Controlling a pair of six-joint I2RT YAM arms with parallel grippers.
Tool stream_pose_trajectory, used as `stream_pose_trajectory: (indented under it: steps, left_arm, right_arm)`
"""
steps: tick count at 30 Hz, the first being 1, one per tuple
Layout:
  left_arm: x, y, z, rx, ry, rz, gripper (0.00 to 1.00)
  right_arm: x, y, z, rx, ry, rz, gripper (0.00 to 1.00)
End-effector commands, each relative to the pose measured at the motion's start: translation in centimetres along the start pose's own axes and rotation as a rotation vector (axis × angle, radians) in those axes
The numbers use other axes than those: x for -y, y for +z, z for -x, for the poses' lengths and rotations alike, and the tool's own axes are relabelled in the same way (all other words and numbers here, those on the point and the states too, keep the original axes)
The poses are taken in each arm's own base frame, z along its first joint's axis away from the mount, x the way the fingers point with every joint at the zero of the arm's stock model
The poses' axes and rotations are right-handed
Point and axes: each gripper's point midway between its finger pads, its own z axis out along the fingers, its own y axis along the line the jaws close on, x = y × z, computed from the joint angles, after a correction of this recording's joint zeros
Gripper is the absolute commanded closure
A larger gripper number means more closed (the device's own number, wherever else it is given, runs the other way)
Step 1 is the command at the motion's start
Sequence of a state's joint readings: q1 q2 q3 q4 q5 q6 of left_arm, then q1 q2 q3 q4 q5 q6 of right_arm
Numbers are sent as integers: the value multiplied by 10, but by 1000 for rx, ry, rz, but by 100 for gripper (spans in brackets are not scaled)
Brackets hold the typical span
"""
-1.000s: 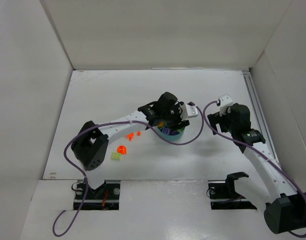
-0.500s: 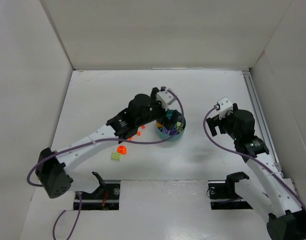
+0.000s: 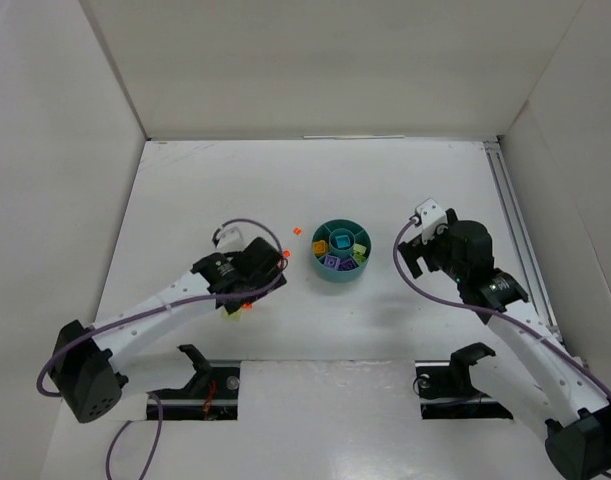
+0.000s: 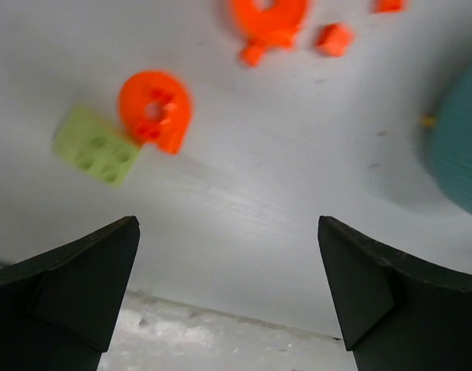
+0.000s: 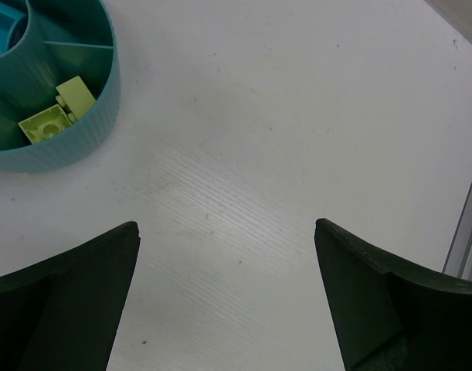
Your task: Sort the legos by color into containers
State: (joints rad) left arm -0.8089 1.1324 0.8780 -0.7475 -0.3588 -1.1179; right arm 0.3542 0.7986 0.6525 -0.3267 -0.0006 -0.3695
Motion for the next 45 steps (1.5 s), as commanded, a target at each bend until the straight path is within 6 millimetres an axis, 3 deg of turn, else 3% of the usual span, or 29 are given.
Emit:
stream_pose_trajectory:
  steps: [1,3,8,11,15,17,20,27,36,45]
  left_arm:
    - [-58,-11,-22,-44,-288,143,0]
    - [-74,-6,-31,-44,-414,163,0]
    - [-77,-24,-16,9,-668,43,10]
    - [-84,-24,-8,59,-791,55,14]
    - [-85,-18,-1,104,-872,81,9]
    - [-74,-13,9,139,-890,56,9]
    - [-77,-7,9,156,-939,95,9]
    - [-91,18,-15,127,-1013,156,12]
    - [-102,44,-26,120,-1077,205,21]
    - [-119,63,-11,124,-1086,252,42]
  right_arm:
    - [-1,1,16,61,9,10,1]
    - [-6,4,15,57,9,36,1]
    - [-11,5,15,59,9,68,1]
    - [-10,4,19,76,8,62,1]
    - [-9,3,16,72,17,52,1]
    - [-9,3,16,72,17,52,1]
    - [-7,7,10,48,22,42,1]
    - [-9,13,3,16,23,53,1]
    - [-6,16,2,5,32,49,1]
    - [1,20,-7,-32,42,26,1]
